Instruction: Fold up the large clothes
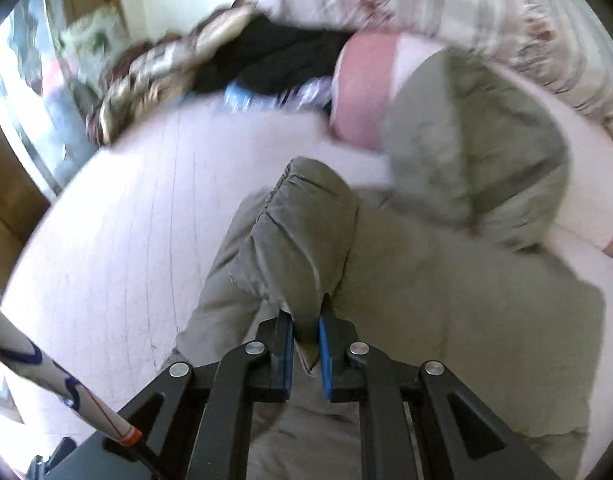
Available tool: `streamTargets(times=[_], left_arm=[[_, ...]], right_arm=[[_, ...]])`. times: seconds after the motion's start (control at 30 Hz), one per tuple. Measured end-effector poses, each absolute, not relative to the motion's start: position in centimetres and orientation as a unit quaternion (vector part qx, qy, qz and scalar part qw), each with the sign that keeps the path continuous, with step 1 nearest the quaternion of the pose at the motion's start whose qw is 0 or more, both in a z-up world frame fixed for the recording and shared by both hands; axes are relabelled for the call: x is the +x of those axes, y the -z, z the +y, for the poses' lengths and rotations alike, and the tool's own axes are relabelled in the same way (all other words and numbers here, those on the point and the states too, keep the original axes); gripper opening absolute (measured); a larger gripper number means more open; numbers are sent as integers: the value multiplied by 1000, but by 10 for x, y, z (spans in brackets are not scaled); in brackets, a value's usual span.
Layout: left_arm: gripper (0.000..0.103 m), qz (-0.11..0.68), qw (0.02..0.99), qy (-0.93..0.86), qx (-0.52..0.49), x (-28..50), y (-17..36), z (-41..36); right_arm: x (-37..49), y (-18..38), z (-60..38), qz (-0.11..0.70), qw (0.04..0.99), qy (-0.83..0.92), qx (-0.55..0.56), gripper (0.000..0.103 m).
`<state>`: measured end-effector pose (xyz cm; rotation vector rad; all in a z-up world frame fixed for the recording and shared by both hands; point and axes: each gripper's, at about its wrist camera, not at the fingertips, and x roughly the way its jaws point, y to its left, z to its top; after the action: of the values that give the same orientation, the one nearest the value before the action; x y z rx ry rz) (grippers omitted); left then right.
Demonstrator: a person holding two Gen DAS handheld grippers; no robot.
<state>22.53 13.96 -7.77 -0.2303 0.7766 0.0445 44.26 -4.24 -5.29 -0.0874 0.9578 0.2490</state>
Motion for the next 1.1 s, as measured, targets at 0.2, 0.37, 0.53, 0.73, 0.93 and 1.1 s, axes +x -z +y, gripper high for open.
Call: streamTargets(times=[0.2, 0.37, 0.53, 0.73, 0.93, 1.1], left_arm=[[66, 385, 914, -22, -123, 228, 79, 144], [66, 387, 913, -25, -125, 228, 80, 144], [66, 387, 915, -20, -113, 227, 81, 137], [66, 378, 920, -31, -99, 227, 79, 135], [66, 376, 922, -47, -75, 224, 81, 131], [66, 375, 924, -45, -64, 212, 80, 128]], right_arm=[[428, 93, -11, 472, 865, -118, -122, 26], [395, 59, -13, 455, 863, -187, -111, 52], [406, 43, -35, 433, 888, -142, -56, 44], [442, 95, -34, 507, 853, -124, -8, 43], [396, 53, -55, 473, 870, -135, -11, 44], [325, 43, -130, 475, 875, -87, -5, 49]])
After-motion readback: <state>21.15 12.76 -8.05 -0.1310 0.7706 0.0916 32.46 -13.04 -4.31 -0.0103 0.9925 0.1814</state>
